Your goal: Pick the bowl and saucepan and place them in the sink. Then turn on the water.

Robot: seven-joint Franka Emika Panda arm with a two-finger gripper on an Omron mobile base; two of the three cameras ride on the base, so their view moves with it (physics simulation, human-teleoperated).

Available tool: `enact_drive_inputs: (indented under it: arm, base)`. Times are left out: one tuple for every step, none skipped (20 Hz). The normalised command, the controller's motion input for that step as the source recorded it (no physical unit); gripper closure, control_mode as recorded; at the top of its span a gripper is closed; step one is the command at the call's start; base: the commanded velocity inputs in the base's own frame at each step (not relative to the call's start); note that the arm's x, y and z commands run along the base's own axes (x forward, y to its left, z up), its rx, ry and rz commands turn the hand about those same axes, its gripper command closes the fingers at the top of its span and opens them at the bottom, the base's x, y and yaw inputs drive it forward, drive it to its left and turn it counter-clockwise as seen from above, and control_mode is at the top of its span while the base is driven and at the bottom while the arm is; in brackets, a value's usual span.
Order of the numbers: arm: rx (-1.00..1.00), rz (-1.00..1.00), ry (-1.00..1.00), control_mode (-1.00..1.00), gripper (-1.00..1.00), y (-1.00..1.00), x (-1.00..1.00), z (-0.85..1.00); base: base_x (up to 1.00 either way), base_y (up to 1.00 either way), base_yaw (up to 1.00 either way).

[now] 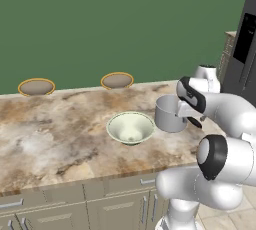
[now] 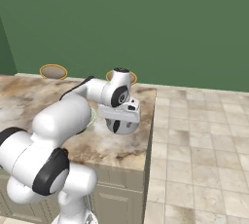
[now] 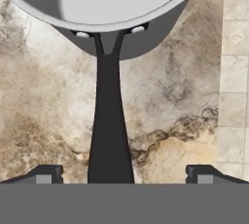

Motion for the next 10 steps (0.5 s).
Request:
enact_drive_inputs:
  arm:
    - [0.0,0.0,0.0,-1.0,-1.0,0.0,0.0,-0.11]
    - [0.0,0.0,0.0,-1.0,-1.0,0.0,0.0,-0.11]
    - [0.0,0.0,0.0,-1.0,-1.0,0.0,0.0,-0.11]
    - [0.0,0.0,0.0,-1.0,-1.0,0.0,0.0,-0.12]
    - [0.0,0.0,0.0,-1.0,-1.0,0.0,0.0,-0.14]
    - [0.0,0.0,0.0,-1.0,-1.0,0.0,0.0,-0.14]
    - [0.0,0.0,0.0,-1.0,-1.0,0.0,0.0,-0.13]
    - [0.0,0.0,0.0,-1.0,-1.0,0.0,0.0,-0.11]
    - [0.0,0.0,0.0,-1.0,-1.0,0.0,0.0,-0.09]
    - [0.0,0.0,0.0,-1.0,1.0,0.0,0.0,-0.07]
  base:
    - [0.0,0.0,0.0]
    - [0.0,0.0,0.0]
    - [0.0,0.0,0.0]
    - [0.0,0.0,0.0]
    - [0.0,0.0,0.0]
    - [0.0,0.0,0.0]
    - [0.0,0.0,0.0]
    - [0.0,0.0,0.0]
    - [0.0,0.0,0.0]
    - [0.0,0.0,0.0]
